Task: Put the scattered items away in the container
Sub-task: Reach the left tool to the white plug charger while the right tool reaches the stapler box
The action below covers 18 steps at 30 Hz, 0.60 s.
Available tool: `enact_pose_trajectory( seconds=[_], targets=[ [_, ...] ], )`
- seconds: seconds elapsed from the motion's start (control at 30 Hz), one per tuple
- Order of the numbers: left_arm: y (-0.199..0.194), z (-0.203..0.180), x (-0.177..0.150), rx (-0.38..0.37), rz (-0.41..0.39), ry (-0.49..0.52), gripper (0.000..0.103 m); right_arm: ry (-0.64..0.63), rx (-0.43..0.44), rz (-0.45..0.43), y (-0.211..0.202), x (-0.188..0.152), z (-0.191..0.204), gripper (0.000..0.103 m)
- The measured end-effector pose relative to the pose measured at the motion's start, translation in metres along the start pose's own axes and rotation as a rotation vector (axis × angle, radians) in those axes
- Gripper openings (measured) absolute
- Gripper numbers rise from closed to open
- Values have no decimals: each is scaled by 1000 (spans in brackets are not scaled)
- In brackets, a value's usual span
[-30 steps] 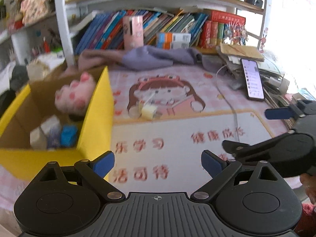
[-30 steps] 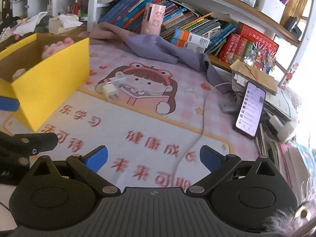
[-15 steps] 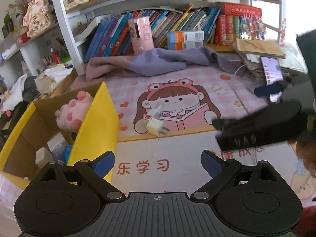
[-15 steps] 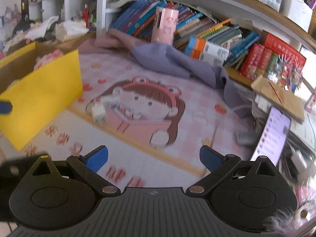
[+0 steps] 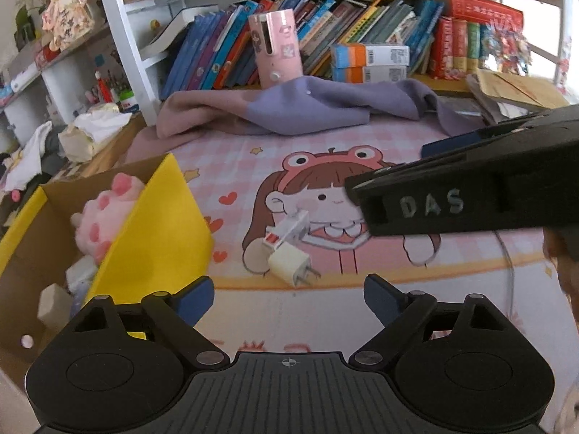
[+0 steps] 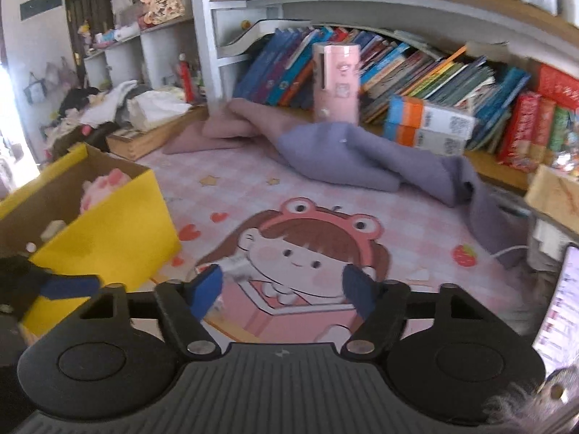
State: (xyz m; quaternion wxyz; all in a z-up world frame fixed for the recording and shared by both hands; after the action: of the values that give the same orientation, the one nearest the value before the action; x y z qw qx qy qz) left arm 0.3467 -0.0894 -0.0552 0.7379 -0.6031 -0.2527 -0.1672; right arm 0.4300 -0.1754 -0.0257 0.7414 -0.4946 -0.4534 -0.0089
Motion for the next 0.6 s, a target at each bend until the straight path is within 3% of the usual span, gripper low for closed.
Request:
enact_pose_trajectory(
  seconds=[0.17, 0.4, 0.6],
  targets=[
    [33, 3, 12, 10, 34, -85, 78, -66, 33, 15, 16, 12, 4, 67],
    [69, 14, 22, 8, 77, -228, 75, -48, 23, 46, 36, 21, -19, 68],
    [81, 15, 15, -4, 119, -241, 45, -75, 104, 83, 60, 27, -19, 68]
  ],
)
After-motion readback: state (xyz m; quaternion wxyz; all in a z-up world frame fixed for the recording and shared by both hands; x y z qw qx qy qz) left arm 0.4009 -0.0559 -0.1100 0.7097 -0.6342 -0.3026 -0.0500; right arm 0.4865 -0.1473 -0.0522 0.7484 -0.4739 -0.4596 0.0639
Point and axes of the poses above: each gripper's, at about its wrist camera, not at the fingertips, and y roughly the way its jaws point, z to its left, x to its top, the point moved 2 cm from there along y, roughly the way its jaws point, and after that the axes turned 8 degrees about z, right-handed, at the moved point
